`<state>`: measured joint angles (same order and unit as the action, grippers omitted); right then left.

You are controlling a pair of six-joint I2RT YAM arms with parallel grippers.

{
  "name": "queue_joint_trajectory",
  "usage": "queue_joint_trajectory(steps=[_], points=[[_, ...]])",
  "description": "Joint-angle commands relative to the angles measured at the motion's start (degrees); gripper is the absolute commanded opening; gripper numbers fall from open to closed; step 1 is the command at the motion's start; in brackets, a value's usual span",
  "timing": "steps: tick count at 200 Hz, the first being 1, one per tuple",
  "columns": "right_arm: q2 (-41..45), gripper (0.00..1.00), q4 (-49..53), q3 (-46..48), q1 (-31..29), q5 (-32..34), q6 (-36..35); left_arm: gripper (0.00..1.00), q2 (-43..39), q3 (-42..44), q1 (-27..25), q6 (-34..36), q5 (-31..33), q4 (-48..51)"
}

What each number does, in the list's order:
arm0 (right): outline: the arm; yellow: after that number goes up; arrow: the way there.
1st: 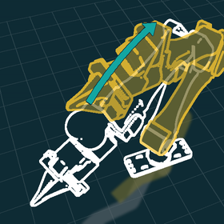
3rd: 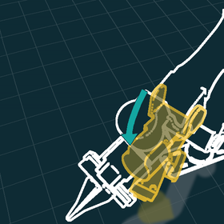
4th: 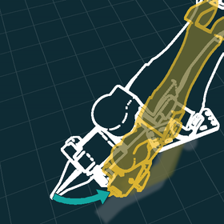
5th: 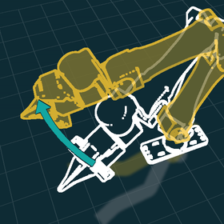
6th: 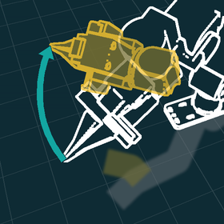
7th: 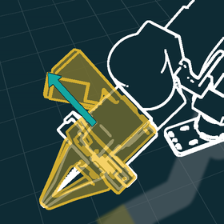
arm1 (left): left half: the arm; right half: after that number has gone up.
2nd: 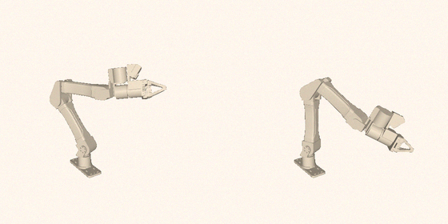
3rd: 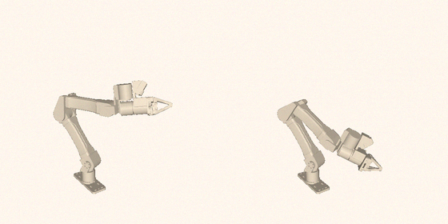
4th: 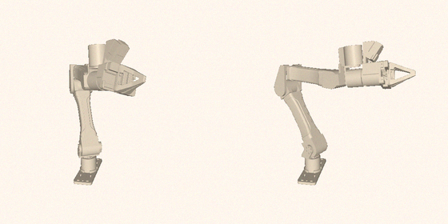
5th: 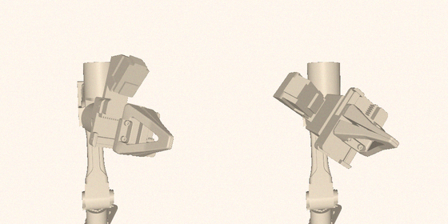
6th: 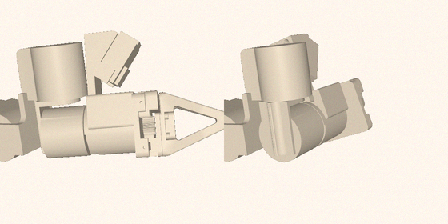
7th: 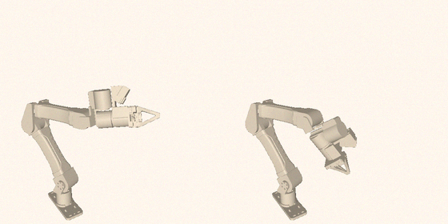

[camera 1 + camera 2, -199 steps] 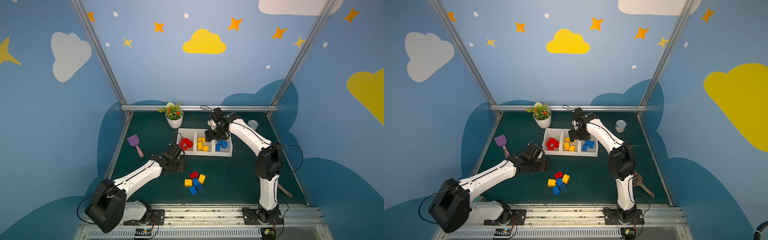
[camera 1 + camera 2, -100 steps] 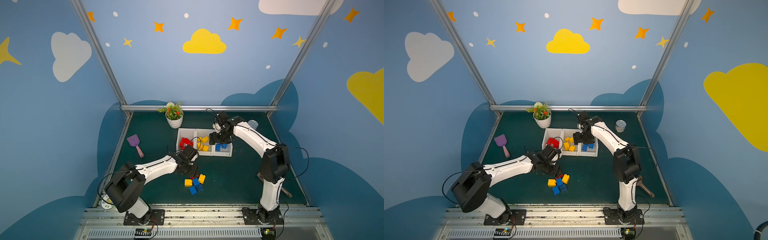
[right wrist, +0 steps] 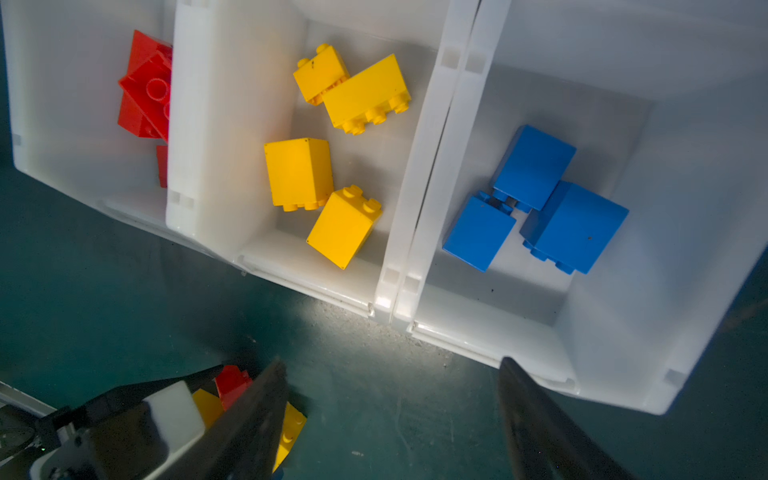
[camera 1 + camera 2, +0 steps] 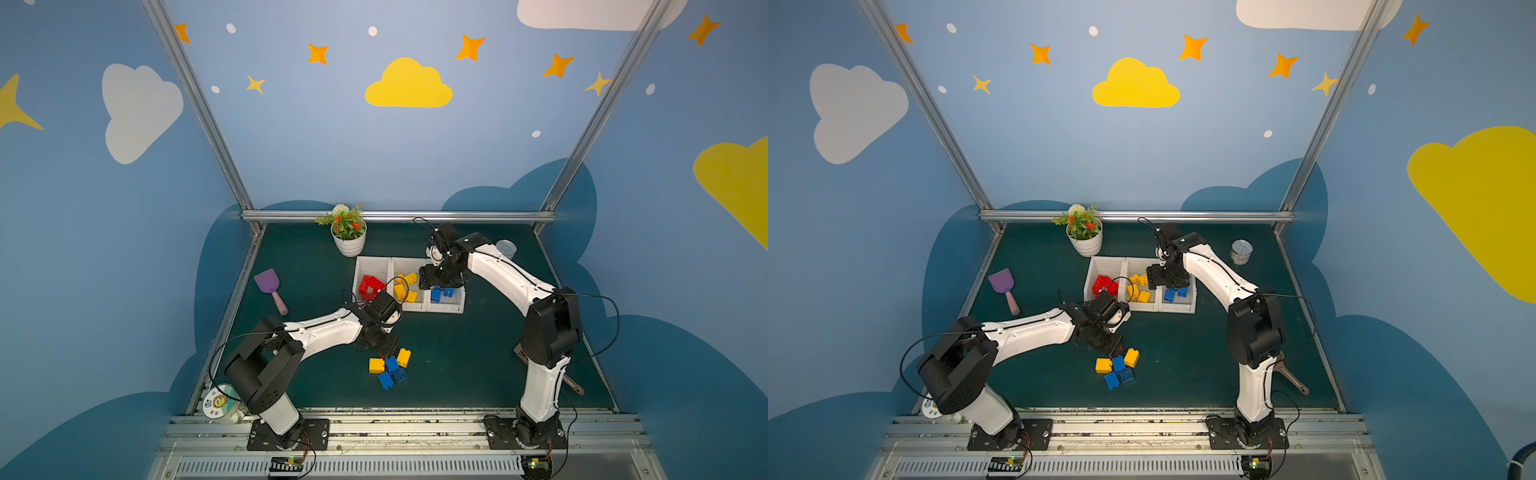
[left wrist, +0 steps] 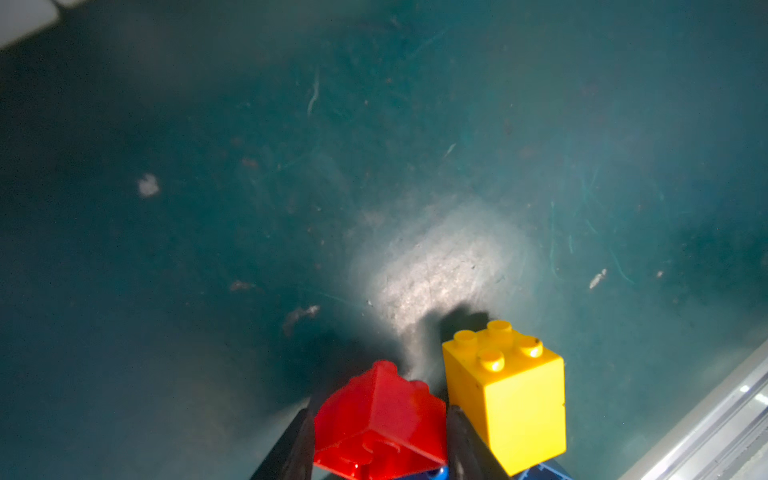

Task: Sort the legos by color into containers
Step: 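Reach the left gripper to the pile and grasp a red brick, then carry the red brick into the plant-side compartment and release it with the left gripper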

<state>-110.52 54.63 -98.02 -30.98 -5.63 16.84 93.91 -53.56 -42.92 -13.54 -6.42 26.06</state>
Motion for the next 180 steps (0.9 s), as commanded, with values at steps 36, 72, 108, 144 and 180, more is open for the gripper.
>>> queue_joint_trajectory(steps=[36, 72, 108, 144, 180], points=[[2.41, 0.79, 0.04, 0.81, 0.26, -0.52, 0.81, 0.43, 1.21, -1.07, -0.15, 1.22, 1.71, 0.81], [2.24, 0.78, 0.12, 0.46, 0.18, -0.52, 0.91, 0.36, 1.09, -0.85, -0.15, 0.89, 2.85, 0.74], [2.24, 0.78, 0.3, 0.28, 0.19, -0.35, 0.91, 0.33, 0.6, -0.84, -0.15, 0.43, 3.95, 0.83], [2.24, 0.78, 0.39, 0.18, 0.24, -0.33, 0.95, 0.32, -0.64, -1.51, 0.16, -0.21, 4.81, 1.13], [2.5, 0.78, 0.55, 0.05, 0.26, -0.09, 0.75, 0.32, -2.32, -5.19, 2.68, -0.08, 6.6, 2.18]])
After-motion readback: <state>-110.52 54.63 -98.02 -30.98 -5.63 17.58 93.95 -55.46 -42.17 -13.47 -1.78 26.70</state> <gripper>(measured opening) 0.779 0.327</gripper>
